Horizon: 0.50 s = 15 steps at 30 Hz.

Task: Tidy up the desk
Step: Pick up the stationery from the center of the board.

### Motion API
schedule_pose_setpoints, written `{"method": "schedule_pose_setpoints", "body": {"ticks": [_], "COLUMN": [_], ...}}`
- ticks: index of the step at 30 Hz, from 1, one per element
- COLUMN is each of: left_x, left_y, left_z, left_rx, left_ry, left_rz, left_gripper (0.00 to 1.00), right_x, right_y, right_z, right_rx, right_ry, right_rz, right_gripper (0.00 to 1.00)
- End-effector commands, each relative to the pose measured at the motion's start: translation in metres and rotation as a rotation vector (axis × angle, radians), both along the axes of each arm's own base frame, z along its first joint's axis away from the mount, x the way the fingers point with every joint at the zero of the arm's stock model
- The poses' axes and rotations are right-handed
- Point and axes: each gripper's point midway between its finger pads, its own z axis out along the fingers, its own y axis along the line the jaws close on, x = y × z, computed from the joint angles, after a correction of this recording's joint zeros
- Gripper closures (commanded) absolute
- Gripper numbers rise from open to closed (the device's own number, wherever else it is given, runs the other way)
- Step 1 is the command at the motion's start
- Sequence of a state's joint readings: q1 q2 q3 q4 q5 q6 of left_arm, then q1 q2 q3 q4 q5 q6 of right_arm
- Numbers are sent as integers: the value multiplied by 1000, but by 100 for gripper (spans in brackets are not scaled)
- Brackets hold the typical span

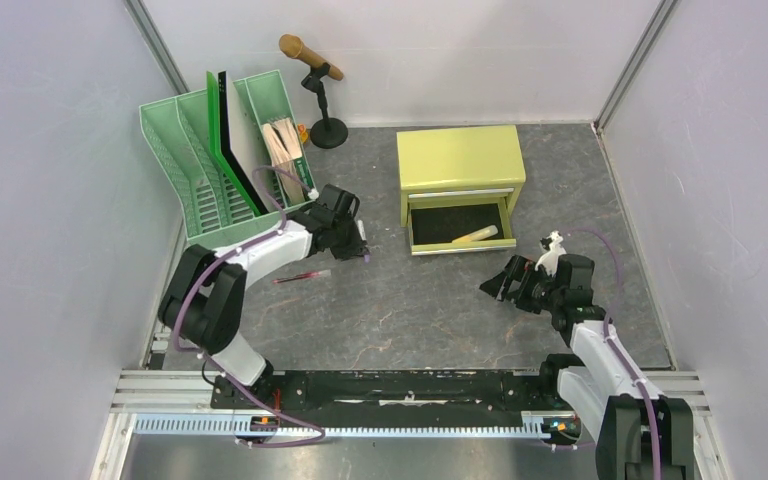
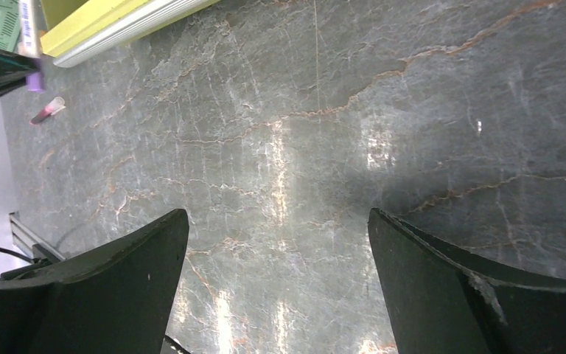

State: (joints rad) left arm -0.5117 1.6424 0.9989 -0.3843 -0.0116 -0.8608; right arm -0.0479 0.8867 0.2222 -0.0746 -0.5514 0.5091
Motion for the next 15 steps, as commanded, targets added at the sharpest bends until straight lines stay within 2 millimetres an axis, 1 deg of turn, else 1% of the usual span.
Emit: {"method": "schedule_pose_setpoints", "body": {"ticks": [1,4,5,7,9,11,12,14,15], "left_x": [-5,-17,-23,-35,-49,-64,-73,-87,-94], "left_y": [-37,-46,-49,-55,-58,-62,-63,-62,-62], "left_z": [51,68,73,91,103,120,125,128,126], "left_rx": [-234,-341,-390,-493,-576,-651,-680,-717,-730], "left_ry": [-122,-182,-205,-268,-309,-371,-385,-389,-380], "left_rz": [-193,-235,-253,-287,-322,-400,-438,-476,-496], "left_gripper": [98,98,98,98,98,98,98,98,98], "right_x": [2,4,5,6,7,6,7,6,6], "right_y": [-10,-4,-1,5,9,13,14,18,20], "right_z": [8,18,22,30,38,43,46,49,52], "right_rx": [-73,-58,-48,-33,-22,-8,-3,19,32], "right_ry": [-16,-52,-72,-110,-144,-167,-175,-183,-187], "right_rz": [-1,48,70,109,141,171,179,195,202], "right_gripper": [2,2,2,2,2,2,2,2,2]}}
